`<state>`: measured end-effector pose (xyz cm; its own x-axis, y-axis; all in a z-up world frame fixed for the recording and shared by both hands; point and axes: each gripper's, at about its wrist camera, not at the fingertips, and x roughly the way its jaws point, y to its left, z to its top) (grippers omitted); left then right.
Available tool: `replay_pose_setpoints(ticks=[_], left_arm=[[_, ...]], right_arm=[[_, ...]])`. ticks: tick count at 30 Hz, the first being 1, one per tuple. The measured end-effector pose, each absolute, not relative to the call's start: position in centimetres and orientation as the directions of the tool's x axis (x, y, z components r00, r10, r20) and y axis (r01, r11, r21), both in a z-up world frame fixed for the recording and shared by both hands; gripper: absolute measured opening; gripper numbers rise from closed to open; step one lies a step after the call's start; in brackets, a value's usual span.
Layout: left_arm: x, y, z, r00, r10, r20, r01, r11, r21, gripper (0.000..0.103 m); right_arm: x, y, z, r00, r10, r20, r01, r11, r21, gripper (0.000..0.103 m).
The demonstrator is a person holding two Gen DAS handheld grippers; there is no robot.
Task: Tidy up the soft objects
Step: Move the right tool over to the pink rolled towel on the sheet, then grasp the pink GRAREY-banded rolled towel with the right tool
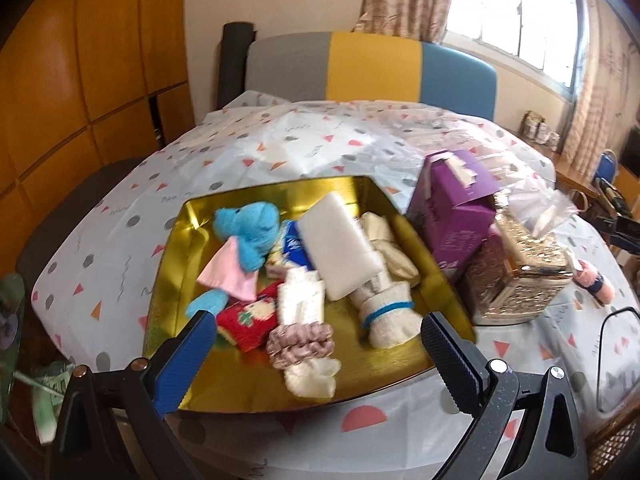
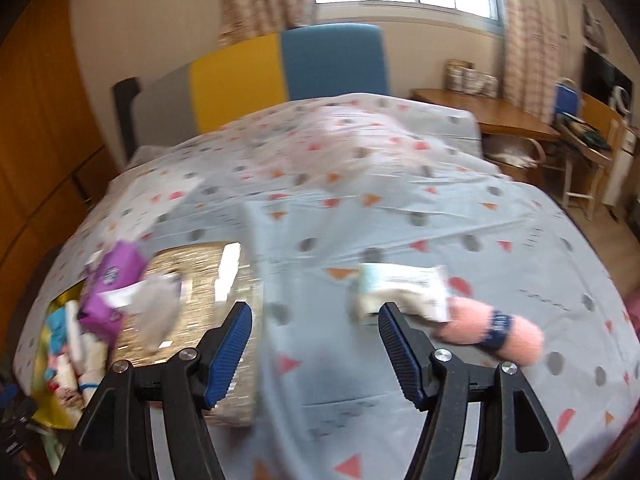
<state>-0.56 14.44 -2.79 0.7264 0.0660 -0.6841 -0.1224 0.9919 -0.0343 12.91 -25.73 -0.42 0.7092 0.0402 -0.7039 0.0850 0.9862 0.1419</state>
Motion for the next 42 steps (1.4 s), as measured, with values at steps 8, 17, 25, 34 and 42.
replay_pose_setpoints(ticks=[8,17,25,34,42], left_arm=[[-0.1,10.8,0.5,0.806,-0.068,-0.588,0.052,0.998,-0.044,0.103],[2.6,4.6,2.4,0.764,-0.2,-0.613,0.231,0.972,-0.029,0.103],[3.4,-0.2,1.8,0.684,-0.308,-0.662,0.379,0.925,-0.038,0.103],[3.3,-2.4,0.6,0.612,-0.384,-0.692,0.466,0.881,-0.076,0.103],[3.6,-3.2,0.7,0.581,-0.411,-0.703,0.492,0.865,-0.099,0.103]], right_arm=[[12.3,-37.4,-3.7,0.665,-0.152,-0.732,0.44,0.871,0.219,0.067],[9.8,-44.2,-8.7,0.611,0.051,-0.79,0.633,0.568,0.526,0.067],[12.9,-41.7,-6.1,0.569,0.013,-0.823,0.467,0.818,0.336,0.067],[16.9,-35.6,-7.6,0.371,-0.217,-0.903,-0.114,0.954,-0.276,0.075],[18.7,-34.8,-11.7,0.341,-0.302,-0.89,-0.138,0.921,-0.365,0.059]])
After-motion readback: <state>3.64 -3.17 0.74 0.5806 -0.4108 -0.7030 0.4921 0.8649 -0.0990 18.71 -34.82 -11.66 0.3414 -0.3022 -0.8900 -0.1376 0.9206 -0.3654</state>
